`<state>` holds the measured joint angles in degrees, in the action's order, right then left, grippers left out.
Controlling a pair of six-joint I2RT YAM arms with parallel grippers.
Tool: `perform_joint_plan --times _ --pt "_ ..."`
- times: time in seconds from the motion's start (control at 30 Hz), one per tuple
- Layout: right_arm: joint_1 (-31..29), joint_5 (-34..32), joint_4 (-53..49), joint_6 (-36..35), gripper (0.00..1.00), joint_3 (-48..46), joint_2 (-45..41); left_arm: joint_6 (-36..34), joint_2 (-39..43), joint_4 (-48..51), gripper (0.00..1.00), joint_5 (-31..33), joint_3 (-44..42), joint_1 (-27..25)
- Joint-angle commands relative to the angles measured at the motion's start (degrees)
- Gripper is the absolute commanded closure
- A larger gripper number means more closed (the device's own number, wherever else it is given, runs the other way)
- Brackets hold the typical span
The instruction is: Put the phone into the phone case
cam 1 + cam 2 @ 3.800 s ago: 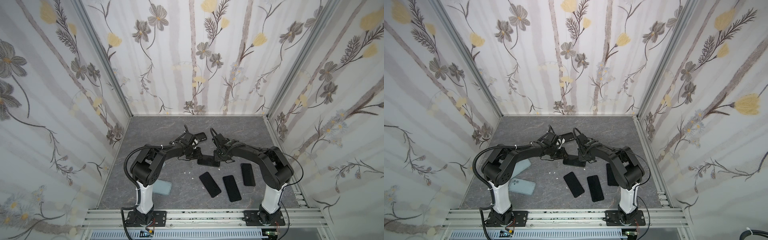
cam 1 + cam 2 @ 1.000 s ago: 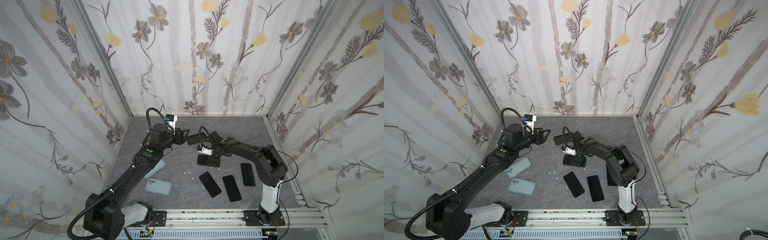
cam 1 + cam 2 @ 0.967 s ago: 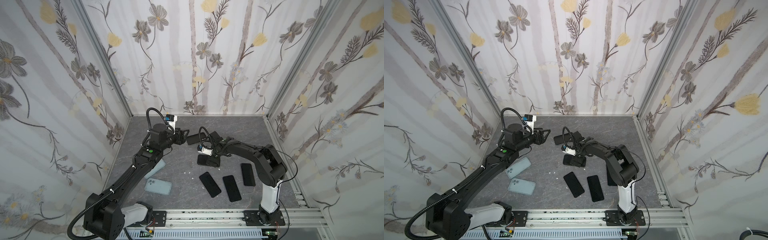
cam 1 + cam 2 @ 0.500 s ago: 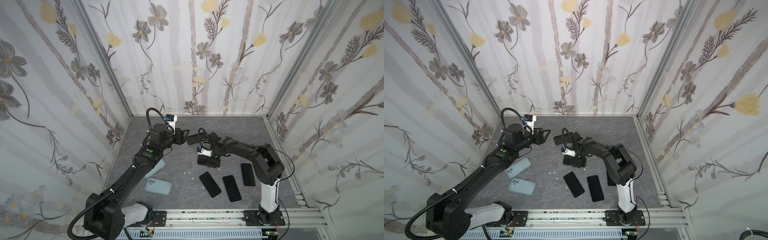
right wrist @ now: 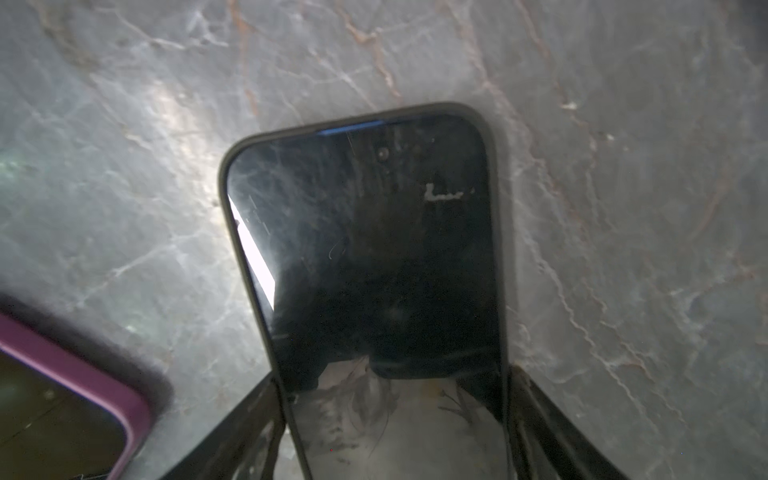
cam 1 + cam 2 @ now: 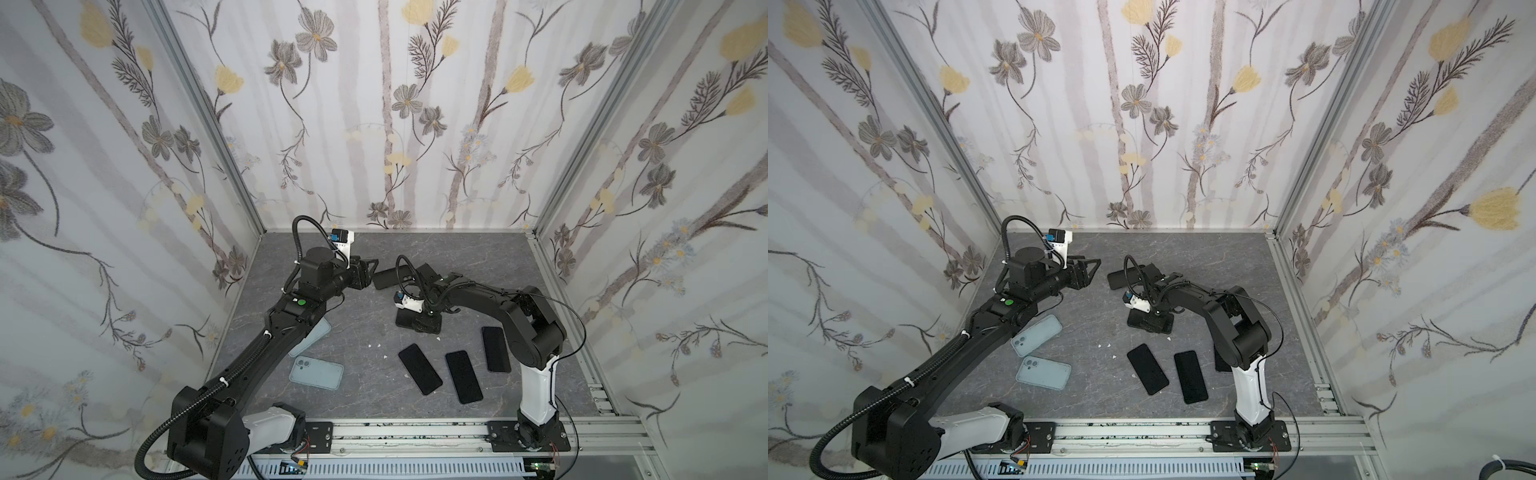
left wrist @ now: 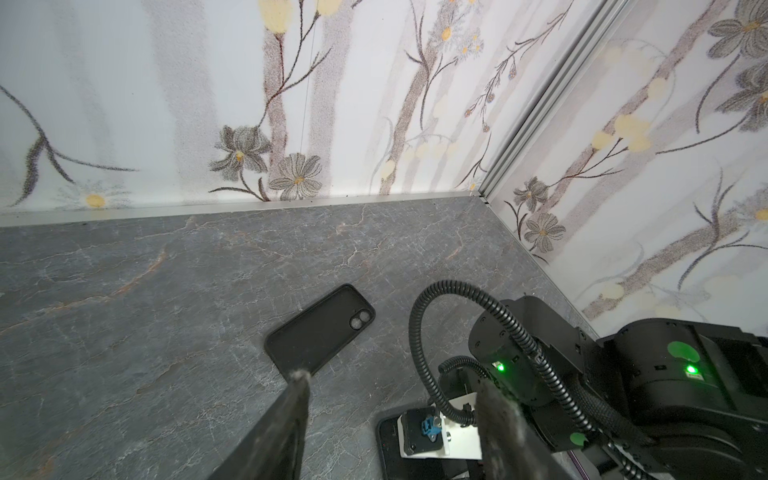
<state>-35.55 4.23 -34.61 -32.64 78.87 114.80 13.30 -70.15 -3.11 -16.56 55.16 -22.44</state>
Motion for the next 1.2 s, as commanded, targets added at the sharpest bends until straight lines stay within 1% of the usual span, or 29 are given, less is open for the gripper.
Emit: perform_joint_plan --times 0.0,0.1,0.3,0.43,0.57,0.9,1.07,1.17 --pt "2.3 -3.5 0.7 3.4 0.25 1.0 0.4 -0.4 -0.1 -0.8 0.37 0.6 0.1 0.1" --pt "5.3 -4.2 1.3 6.8 0.25 2.3 1.1 -0.3 -0.2 -0.8 0.37 0.7 0.1 0.1" --pt "12.8 -7.9 1.5 15.2 0.25 6.0 4.6 -0.4 -0.5 -0.7 0.37 0.9 0.2 0.2" --pt "18.2 -8.7 1.9 21.1 0.25 7.8 6.9 -0.2 -0.8 -0.7 0.37 0.8 0.1 0.2" --pt "23.5 -9.4 2.2 25.4 0.24 8.7 8.9 -0.1 -1.0 -0.7 0.37 0.7 0.2 0.2" --pt "34.7 -8.2 2.2 32.4 0.22 9.6 12.2 -0.1 -1.3 -0.7 0.37 1.0 0.1 0.2" --pt "38.2 -8.6 1.7 33.2 0.21 9.7 12.6 0.2 -1.4 -0.7 0.37 0.8 0.2 0.3" --pt "39.0 -8.6 1.7 32.9 0.19 9.5 12.4 0.1 -1.3 -0.6 0.37 0.8 0.1 0.3"
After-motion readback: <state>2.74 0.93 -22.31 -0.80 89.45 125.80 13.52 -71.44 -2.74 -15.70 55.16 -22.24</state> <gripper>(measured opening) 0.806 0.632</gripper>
